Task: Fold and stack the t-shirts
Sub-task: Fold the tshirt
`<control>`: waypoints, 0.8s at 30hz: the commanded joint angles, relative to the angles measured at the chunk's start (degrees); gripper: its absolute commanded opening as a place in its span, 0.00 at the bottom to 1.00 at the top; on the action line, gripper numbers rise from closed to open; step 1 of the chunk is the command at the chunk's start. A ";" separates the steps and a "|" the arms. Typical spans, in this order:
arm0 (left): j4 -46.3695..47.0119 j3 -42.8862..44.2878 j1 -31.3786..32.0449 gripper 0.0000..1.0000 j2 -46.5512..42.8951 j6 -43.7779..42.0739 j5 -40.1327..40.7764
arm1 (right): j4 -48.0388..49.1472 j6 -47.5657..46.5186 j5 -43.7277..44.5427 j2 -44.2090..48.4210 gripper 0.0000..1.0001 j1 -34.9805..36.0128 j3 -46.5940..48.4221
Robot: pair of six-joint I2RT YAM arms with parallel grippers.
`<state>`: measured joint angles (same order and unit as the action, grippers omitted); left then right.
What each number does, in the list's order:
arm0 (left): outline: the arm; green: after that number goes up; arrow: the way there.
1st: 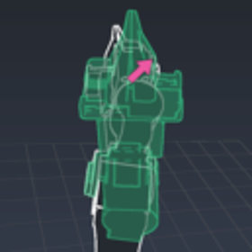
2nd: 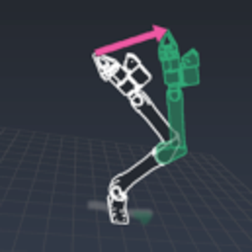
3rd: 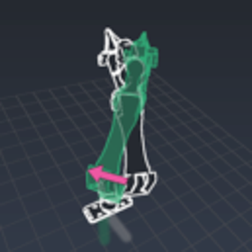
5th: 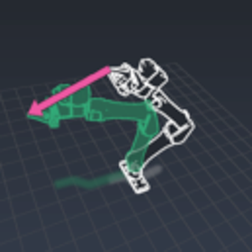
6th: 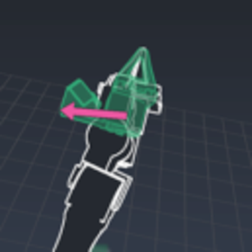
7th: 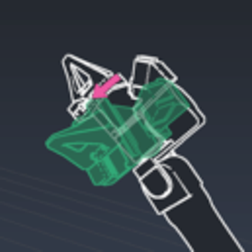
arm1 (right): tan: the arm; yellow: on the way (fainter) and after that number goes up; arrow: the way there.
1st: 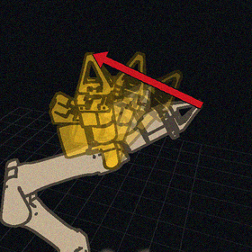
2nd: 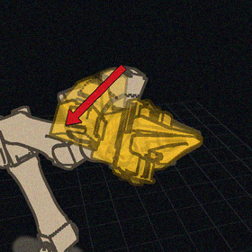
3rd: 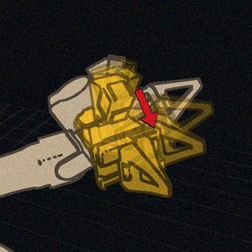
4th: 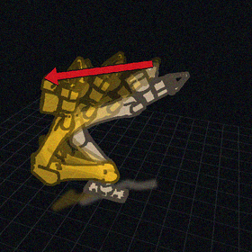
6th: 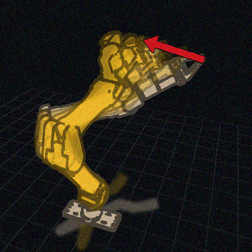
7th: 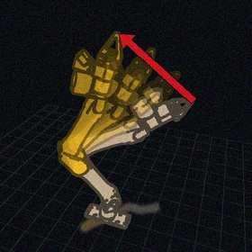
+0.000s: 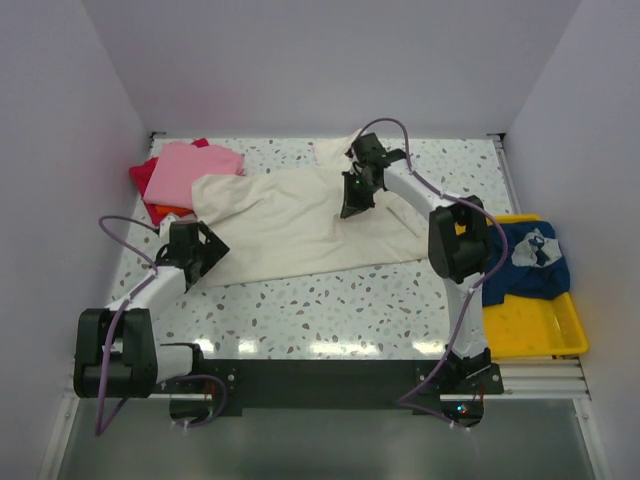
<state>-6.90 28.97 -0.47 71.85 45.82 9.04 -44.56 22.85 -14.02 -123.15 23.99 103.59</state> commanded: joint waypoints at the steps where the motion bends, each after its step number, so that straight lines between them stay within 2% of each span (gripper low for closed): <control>1: -2.16 -1.72 0.03 1.00 -0.57 -1.09 0.63 | -2.20 -0.70 -0.39 -3.84 0.00 0.62 5.03; 8: -3.30 -1.99 -0.06 1.00 -1.98 -1.09 1.07 | -2.82 -0.70 -2.14 -8.07 0.00 1.76 11.01; 12: -3.65 -2.08 -0.06 1.00 -2.77 -1.09 1.51 | -1.50 -0.44 -4.52 -7.72 0.06 2.11 11.37; 13: -3.74 -2.08 -0.06 1.00 -2.77 -1.09 1.60 | -0.63 -0.27 -4.96 -7.54 0.09 2.20 11.28; 17: -5.05 -0.94 -0.06 1.00 -3.12 -1.26 2.47 | -0.09 -0.18 -7.25 -6.14 0.44 2.12 11.63; 20: -6.81 0.91 -0.06 1.00 -4.00 -1.61 3.88 | -0.27 -0.88 -6.64 -3.50 0.53 1.59 10.93; 24: -8.75 4.85 -0.06 1.00 -5.58 -3.37 6.42 | 0.43 -0.79 -5.93 1.50 0.59 -0.95 6.72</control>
<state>-13.45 29.23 -0.47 68.34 45.01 11.86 -45.15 22.41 -19.09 -130.13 25.30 111.83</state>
